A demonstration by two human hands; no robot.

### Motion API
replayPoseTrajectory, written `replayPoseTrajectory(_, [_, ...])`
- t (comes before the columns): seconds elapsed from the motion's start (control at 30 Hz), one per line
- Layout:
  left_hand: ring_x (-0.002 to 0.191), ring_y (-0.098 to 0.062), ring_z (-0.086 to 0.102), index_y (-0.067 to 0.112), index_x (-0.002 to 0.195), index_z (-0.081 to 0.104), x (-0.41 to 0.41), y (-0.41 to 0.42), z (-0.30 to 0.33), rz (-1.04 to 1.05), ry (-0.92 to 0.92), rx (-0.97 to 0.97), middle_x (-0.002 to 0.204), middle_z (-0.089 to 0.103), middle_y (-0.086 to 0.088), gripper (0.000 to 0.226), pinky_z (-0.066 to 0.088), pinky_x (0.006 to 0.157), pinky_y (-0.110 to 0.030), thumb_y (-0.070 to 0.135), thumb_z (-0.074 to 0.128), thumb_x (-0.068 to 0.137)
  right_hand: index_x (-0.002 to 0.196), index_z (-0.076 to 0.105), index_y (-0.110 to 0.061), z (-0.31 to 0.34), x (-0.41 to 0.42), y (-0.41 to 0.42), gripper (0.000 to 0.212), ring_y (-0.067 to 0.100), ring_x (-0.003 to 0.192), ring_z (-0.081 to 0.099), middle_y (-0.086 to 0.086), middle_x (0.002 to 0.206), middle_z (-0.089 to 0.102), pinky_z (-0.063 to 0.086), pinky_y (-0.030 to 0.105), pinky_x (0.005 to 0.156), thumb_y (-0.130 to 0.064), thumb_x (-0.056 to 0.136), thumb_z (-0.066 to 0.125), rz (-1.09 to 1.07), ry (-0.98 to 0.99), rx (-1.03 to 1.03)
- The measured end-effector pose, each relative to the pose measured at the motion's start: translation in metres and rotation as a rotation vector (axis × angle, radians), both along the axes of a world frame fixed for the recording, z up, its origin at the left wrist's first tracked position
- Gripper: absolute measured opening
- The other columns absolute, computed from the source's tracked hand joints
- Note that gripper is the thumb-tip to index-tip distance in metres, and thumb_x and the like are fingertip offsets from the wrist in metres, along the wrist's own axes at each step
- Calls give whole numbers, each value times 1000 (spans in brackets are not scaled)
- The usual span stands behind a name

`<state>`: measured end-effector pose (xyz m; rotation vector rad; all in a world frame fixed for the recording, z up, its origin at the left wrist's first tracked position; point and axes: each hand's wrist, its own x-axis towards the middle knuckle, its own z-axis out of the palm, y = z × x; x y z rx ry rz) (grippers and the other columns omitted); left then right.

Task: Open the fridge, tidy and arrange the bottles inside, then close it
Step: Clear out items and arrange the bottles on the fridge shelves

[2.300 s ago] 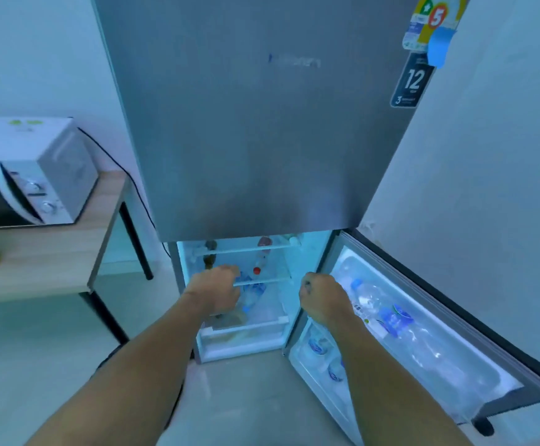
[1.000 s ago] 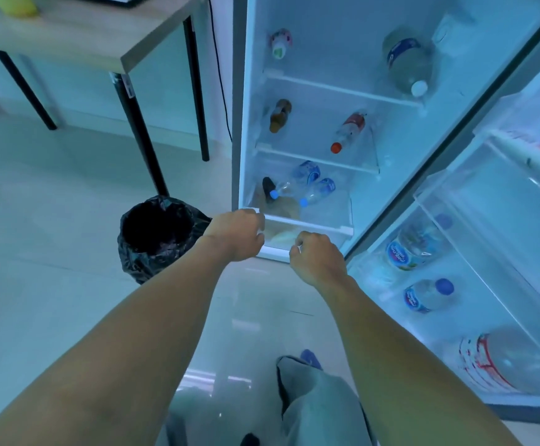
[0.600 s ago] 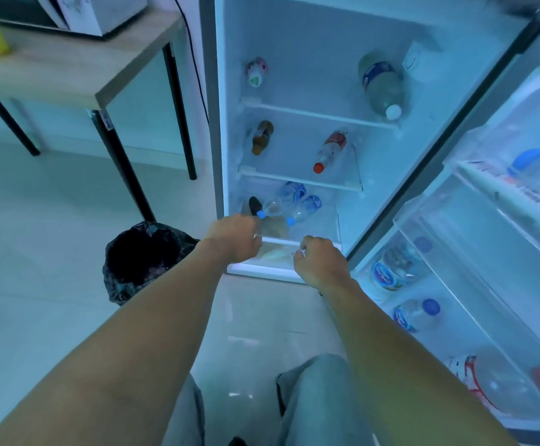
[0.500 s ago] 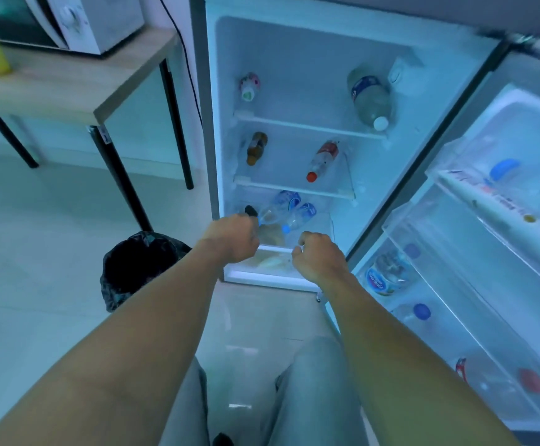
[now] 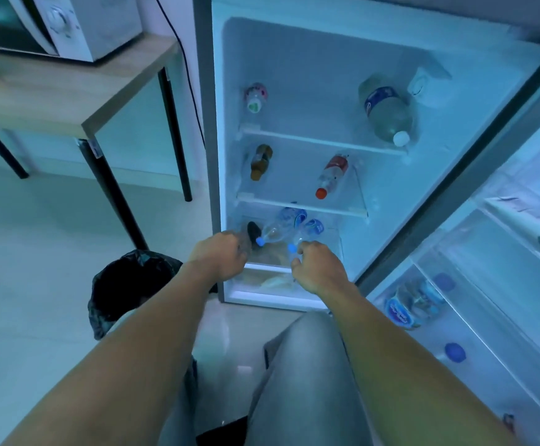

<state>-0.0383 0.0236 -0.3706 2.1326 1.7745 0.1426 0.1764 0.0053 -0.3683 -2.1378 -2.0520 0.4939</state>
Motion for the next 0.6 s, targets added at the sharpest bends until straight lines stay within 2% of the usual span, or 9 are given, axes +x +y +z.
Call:
replayPoseTrajectory(0.1, [107,-25,59,22,117,58,-20,16,-31,40,-51,21,122,59,1,28,50,86,-39,31,49,92,125,58,-11,-30,-11,23,37,30,112,57,9,126,57,52,41,91,-29,93,49,30,-1,-7])
replayPoseTrajectory(0.27, [106,-22,59,26,117,59,-51,37,-97,157,-117,19,119,54,4,29,51,84,-41,34,51,90,121,58,-11,-90,-24,68,35,33,109,56,12,119,56,52,40,85,-26,90,50,49,8,13])
replayPoseTrajectory(0.33, [114,-26,54,23,121,56,-64,41,-128,237,-82,-90,124,49,-1,34,50,91,-45,35,53,89,123,57,-14,-117,-30,84,37,33,111,55,11,120,55,52,41,87,-26,90,49,55,29,-2])
replayPoseTrajectory(0.4, [123,-35,46,16,131,47,-73,51,-151,331,-14,-258,133,40,-11,50,45,100,-49,38,57,88,125,56,-15,-144,-37,95,37,32,115,52,9,123,53,51,42,91,-27,90,51,48,57,-17])
replayPoseTrajectory(0.47, [125,-39,43,13,136,39,-80,64,-169,379,34,-345,138,34,-16,60,43,102,-50,41,59,87,127,54,-14,-172,-42,103,38,32,119,50,9,127,53,49,44,94,-29,92,53,46,83,-29])
replayPoseTrajectory(0.6, [122,-40,46,17,139,37,-92,76,-207,452,92,-545,141,35,-18,57,43,100,-46,37,57,90,135,49,-12,-207,-54,127,46,32,125,48,9,136,49,48,45,98,-33,94,53,18,149,-89])
